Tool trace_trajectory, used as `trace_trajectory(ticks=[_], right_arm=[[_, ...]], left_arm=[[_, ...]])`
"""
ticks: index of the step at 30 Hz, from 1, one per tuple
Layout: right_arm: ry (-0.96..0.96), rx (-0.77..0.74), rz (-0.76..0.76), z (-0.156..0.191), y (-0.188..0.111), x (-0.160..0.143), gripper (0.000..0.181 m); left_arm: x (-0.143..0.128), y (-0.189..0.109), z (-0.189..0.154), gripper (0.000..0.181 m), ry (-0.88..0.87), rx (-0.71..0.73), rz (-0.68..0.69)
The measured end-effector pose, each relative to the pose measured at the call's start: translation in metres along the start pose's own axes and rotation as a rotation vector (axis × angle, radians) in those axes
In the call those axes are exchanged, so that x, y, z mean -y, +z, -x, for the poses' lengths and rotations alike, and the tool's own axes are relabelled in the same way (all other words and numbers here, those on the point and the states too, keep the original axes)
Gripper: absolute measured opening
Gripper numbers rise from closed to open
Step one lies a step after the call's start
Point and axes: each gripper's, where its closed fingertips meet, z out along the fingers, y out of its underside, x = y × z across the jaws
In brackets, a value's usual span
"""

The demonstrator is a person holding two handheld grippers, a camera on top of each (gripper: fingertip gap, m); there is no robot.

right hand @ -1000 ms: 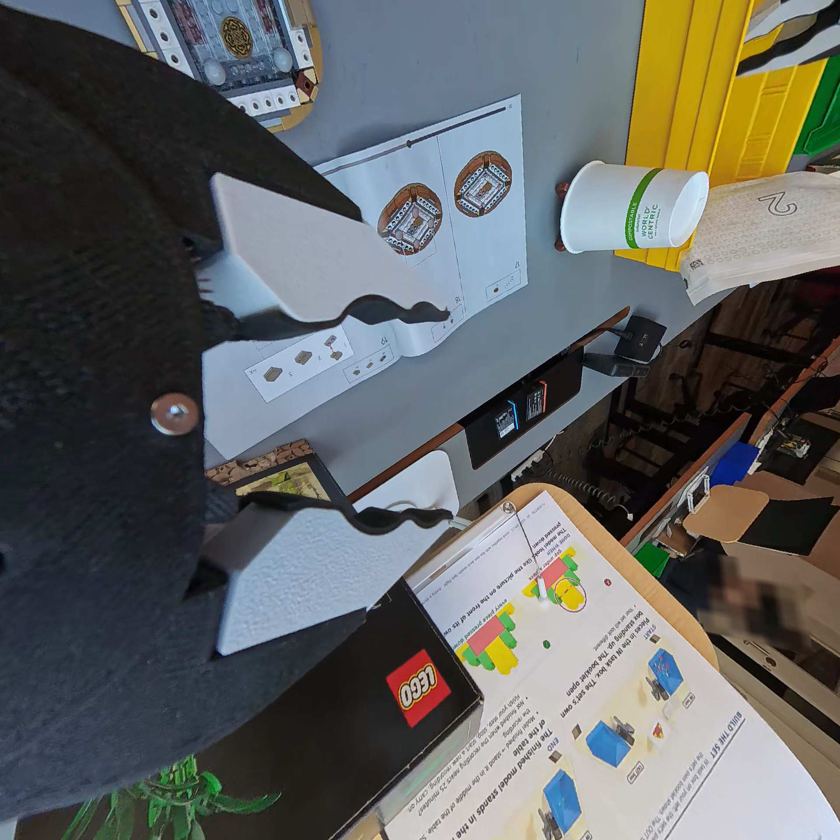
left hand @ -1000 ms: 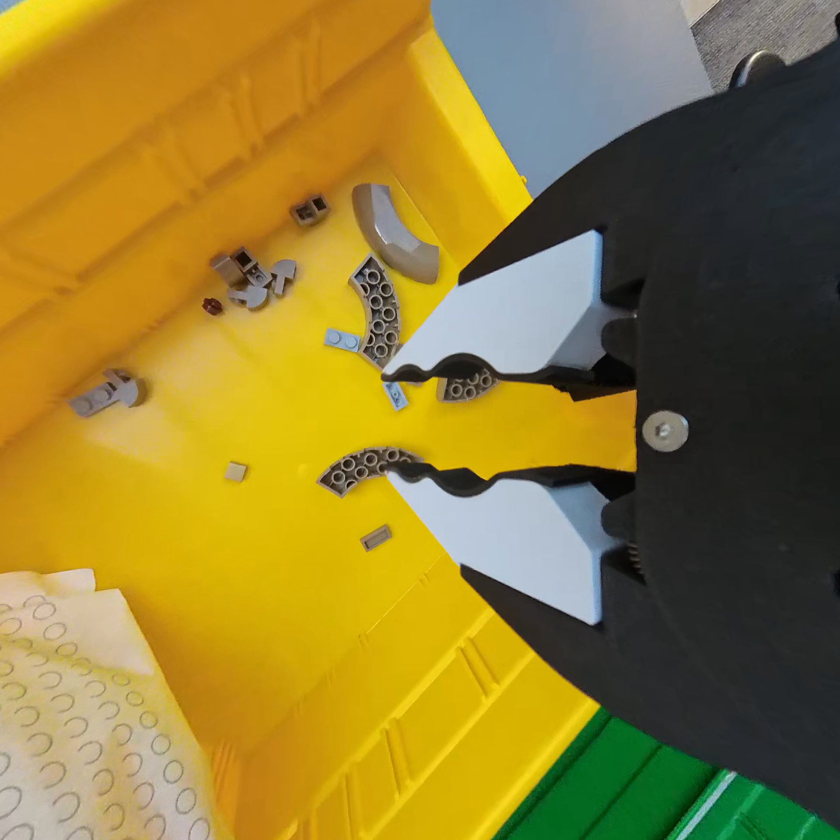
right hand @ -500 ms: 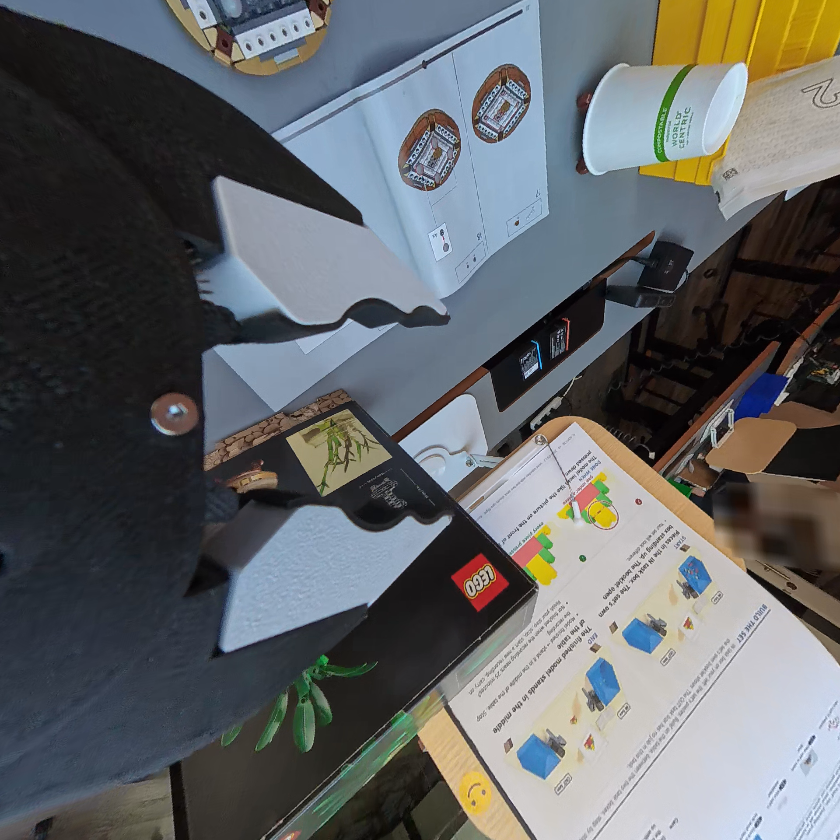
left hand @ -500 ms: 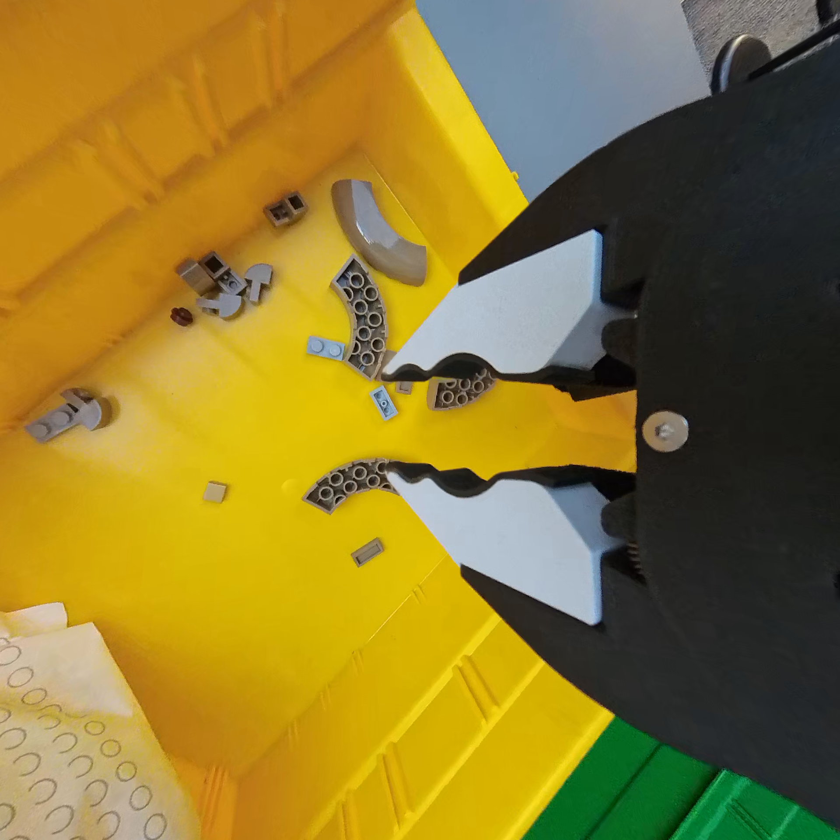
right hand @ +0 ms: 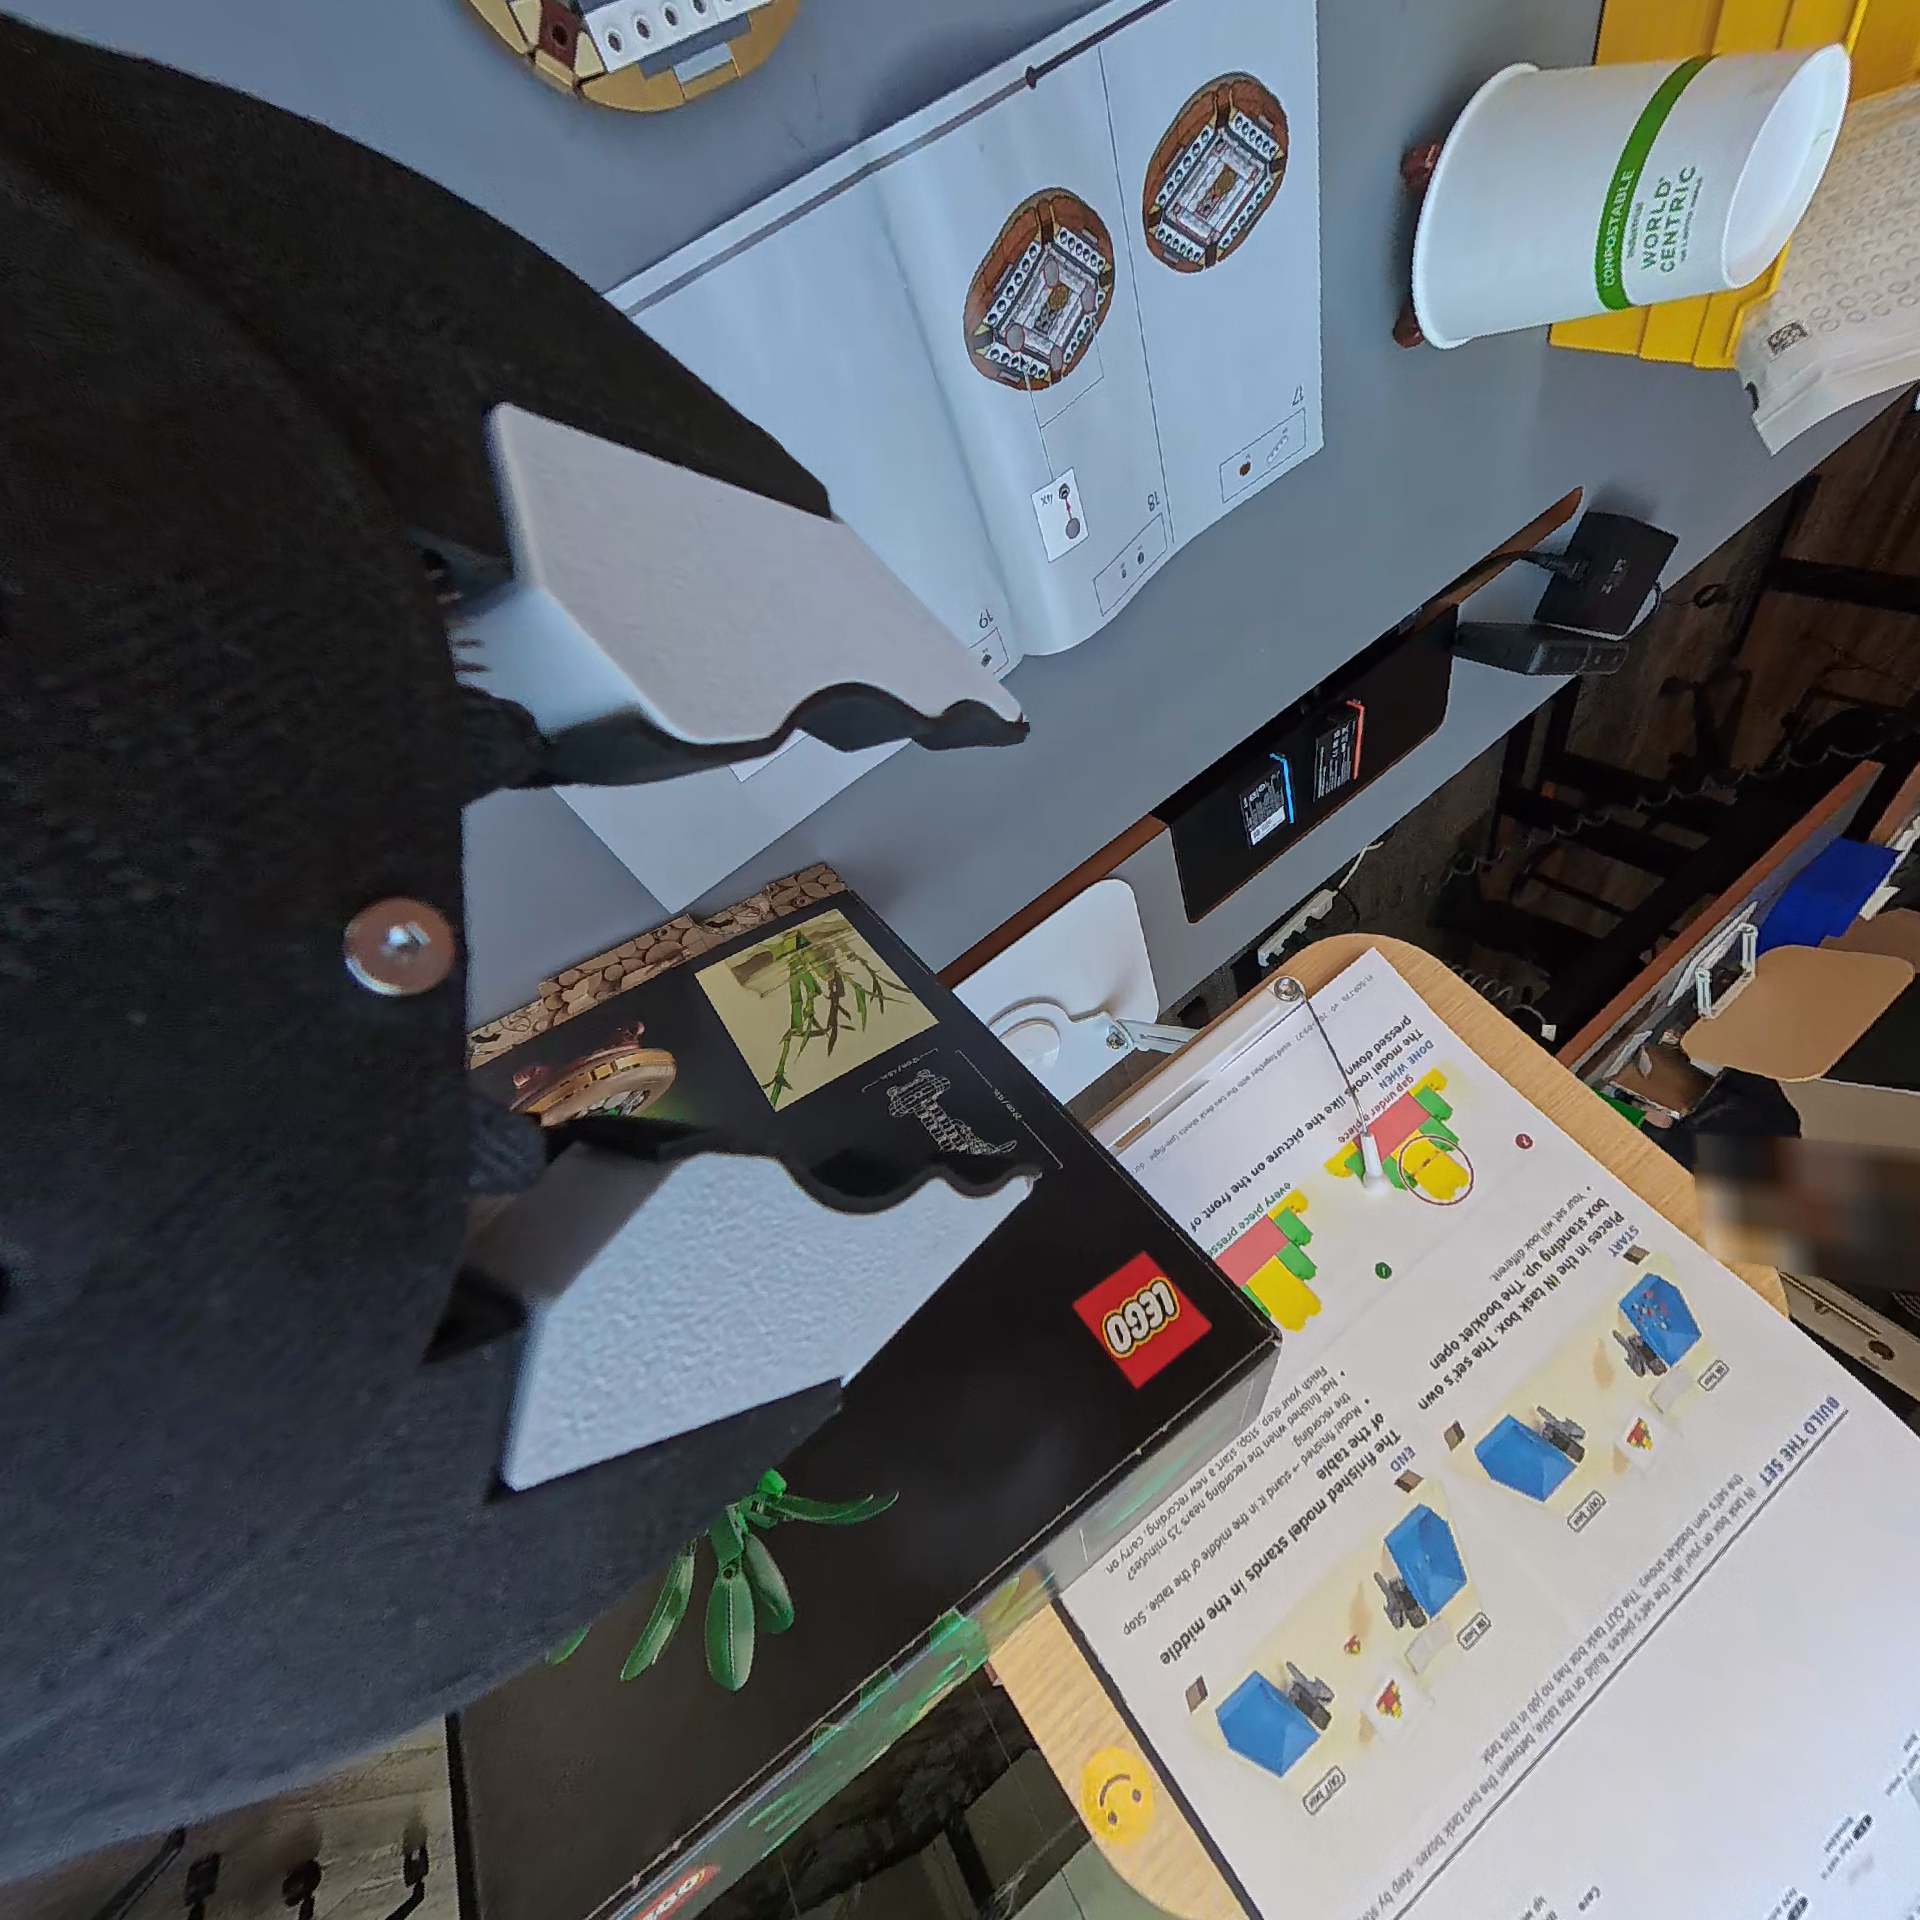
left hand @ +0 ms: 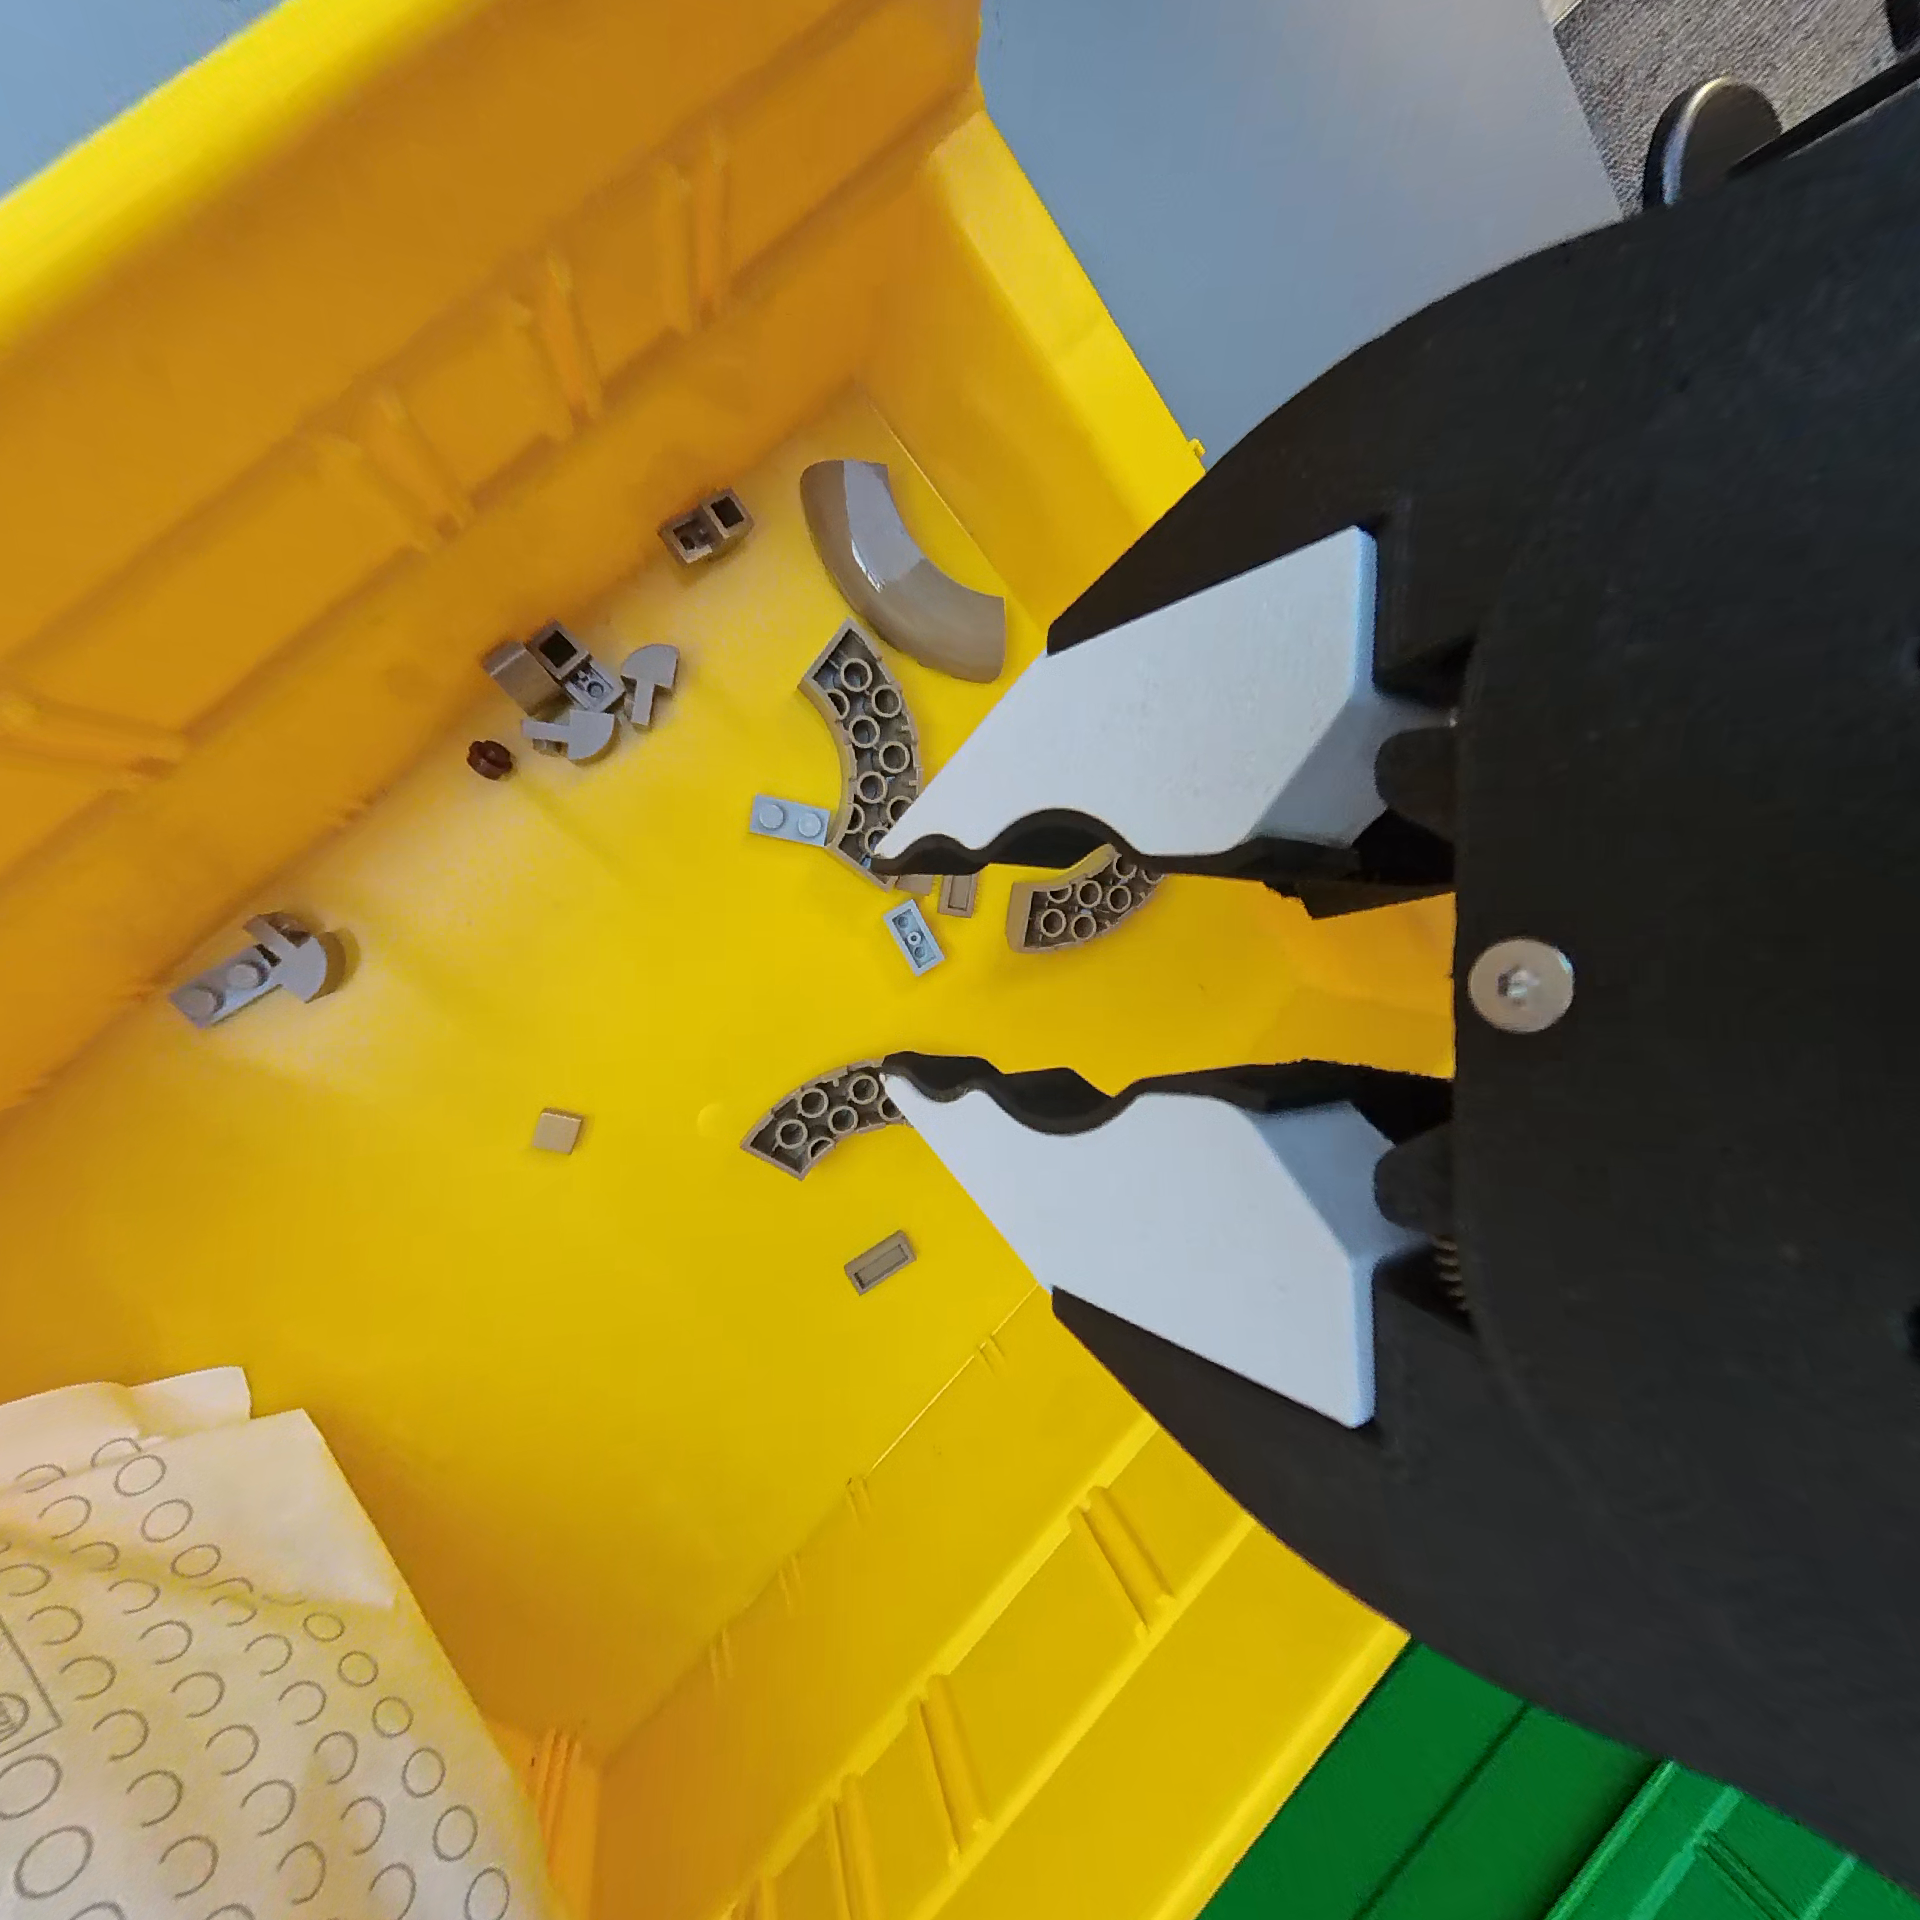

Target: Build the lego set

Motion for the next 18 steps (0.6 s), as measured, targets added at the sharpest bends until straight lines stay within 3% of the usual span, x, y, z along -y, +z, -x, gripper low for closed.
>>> trace_trajectory(ticks=[10,18], right_arm=[[-0.001,0.025,0.024,0.006,0.006,-0.005,0.076],[-0.016,0.058,0.037,0.019,0.015,-0.004,0.075]], left_arm=[[-0.014,-0.008,0.03,0.034,-0.124,0.067,0.037],[-0.023,0.014,0.011,0.029,-0.123,-0.017,0.055]])
